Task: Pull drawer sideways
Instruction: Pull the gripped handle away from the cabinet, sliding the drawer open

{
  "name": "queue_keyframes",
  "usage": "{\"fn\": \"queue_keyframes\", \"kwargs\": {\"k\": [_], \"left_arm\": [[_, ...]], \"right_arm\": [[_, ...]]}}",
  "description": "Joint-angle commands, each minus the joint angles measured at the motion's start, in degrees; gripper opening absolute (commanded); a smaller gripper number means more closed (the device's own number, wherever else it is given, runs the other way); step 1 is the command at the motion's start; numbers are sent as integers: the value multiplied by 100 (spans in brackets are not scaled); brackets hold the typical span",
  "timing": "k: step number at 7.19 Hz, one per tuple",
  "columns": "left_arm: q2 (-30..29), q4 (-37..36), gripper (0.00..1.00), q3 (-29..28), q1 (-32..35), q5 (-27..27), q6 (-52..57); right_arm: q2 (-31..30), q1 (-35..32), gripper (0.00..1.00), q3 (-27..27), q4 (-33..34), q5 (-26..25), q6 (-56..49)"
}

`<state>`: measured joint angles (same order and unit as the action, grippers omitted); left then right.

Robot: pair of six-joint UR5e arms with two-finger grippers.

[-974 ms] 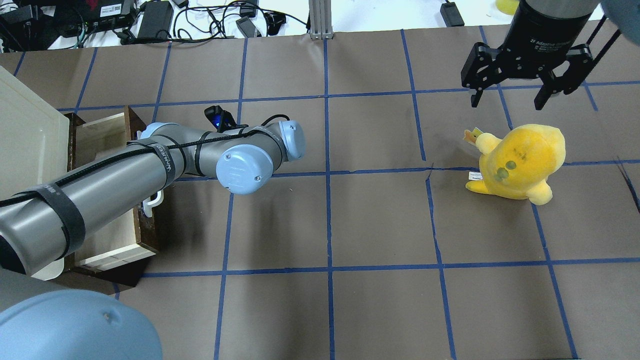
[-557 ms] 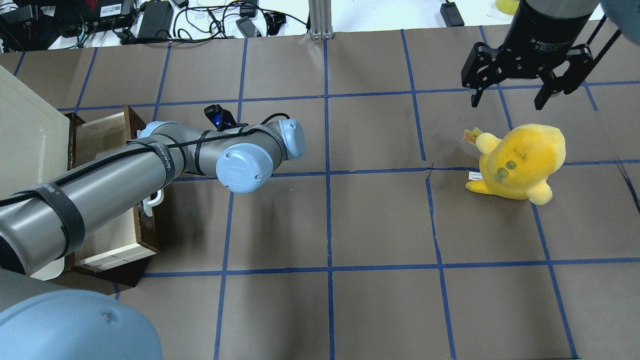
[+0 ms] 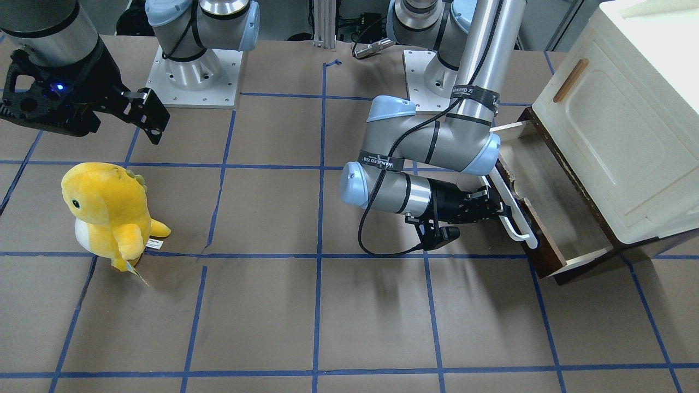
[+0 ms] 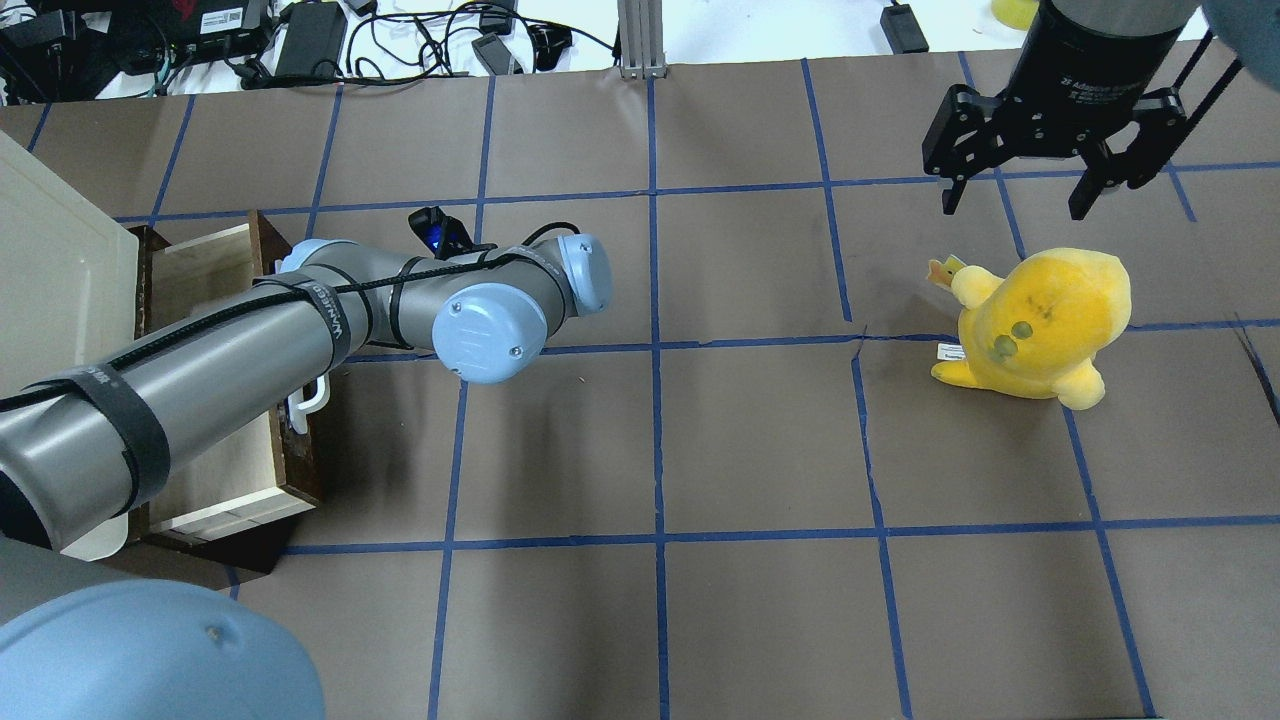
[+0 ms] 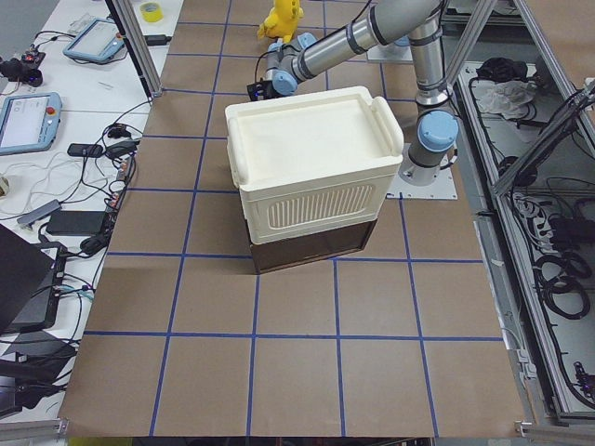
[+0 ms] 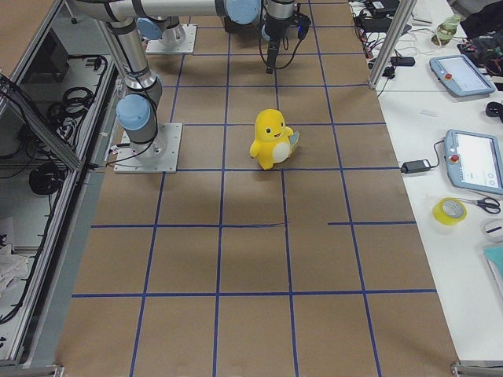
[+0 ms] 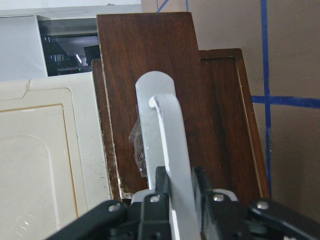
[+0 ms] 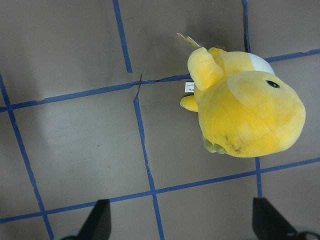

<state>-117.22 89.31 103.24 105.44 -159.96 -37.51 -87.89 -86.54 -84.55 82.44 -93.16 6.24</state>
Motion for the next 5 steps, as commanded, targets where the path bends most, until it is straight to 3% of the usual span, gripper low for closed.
{"fn": "queue_keyframes", "kwargs": {"k": [1, 3, 4, 5], "left_arm": [[6, 16, 100, 12, 11, 35, 7], [49, -10, 100, -14, 20, 44, 33], [241, -88, 100, -119, 133, 479, 442], [400, -420, 99, -416, 265, 1466, 916]], "right_arm": [[0, -3, 100, 0, 0, 0, 0], [0, -3, 100, 0, 0, 0, 0], [0, 6, 100, 0, 0, 0, 0], [0, -3, 100, 0, 0, 0, 0]]}}
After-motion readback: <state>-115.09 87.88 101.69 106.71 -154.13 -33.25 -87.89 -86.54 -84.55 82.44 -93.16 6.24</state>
